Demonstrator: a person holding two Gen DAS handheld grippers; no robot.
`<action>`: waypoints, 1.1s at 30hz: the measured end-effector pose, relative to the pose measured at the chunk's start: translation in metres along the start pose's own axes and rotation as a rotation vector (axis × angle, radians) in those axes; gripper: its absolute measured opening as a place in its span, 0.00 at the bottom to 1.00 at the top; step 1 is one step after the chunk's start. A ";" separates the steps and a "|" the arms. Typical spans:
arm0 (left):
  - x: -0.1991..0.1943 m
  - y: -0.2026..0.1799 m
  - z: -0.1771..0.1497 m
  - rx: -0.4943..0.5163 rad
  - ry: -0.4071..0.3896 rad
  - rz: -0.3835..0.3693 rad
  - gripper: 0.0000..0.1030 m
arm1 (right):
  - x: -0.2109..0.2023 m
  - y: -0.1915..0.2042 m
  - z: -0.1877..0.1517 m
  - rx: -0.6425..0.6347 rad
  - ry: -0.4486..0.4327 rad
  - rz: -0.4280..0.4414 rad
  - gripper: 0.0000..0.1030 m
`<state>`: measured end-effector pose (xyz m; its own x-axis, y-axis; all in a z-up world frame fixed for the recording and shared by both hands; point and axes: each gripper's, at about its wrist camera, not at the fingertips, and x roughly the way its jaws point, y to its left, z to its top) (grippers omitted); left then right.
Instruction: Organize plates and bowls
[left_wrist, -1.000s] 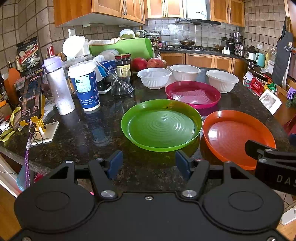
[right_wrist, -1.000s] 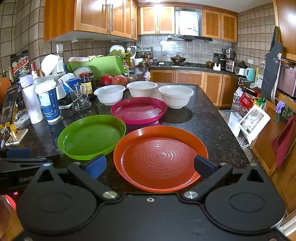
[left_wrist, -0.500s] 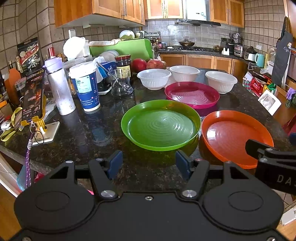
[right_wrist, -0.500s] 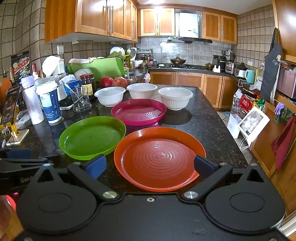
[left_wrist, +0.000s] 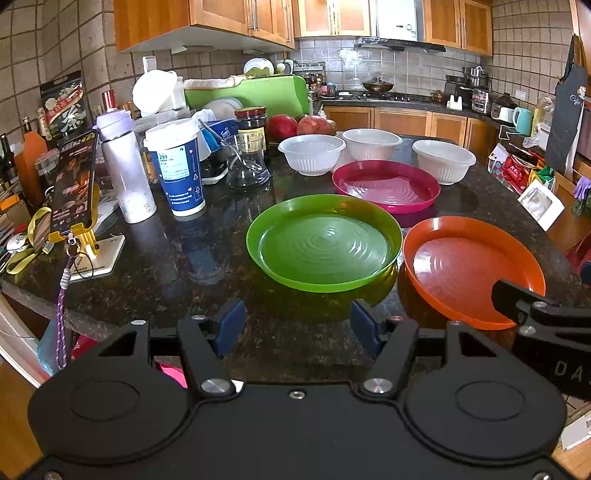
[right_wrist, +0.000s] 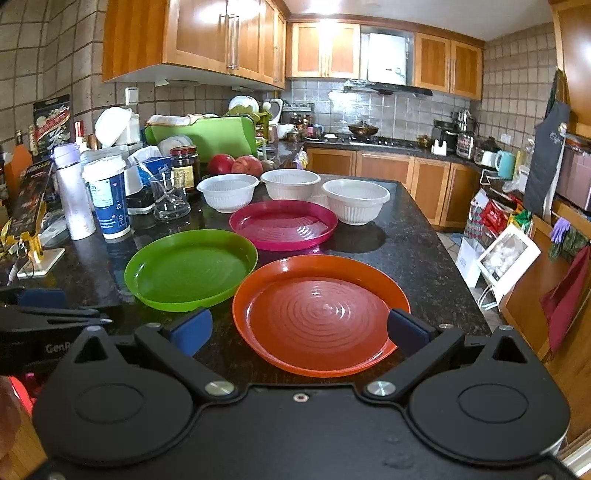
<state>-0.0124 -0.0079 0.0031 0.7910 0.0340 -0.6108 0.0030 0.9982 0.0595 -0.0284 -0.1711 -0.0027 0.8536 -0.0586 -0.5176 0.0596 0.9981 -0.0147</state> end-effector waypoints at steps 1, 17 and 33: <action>-0.001 0.000 -0.001 -0.002 0.000 0.002 0.65 | -0.001 -0.001 0.000 0.002 -0.002 -0.004 1.00; -0.024 -0.010 -0.018 -0.040 -0.047 0.025 0.64 | -0.026 -0.036 -0.018 0.154 -0.005 0.040 0.98; -0.016 0.011 0.003 -0.045 -0.117 0.015 0.64 | -0.027 -0.025 0.018 0.103 -0.220 0.024 0.99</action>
<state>-0.0233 0.0020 0.0159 0.8570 0.0458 -0.5133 -0.0347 0.9989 0.0311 -0.0437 -0.1948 0.0272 0.9468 -0.0489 -0.3182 0.0810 0.9928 0.0885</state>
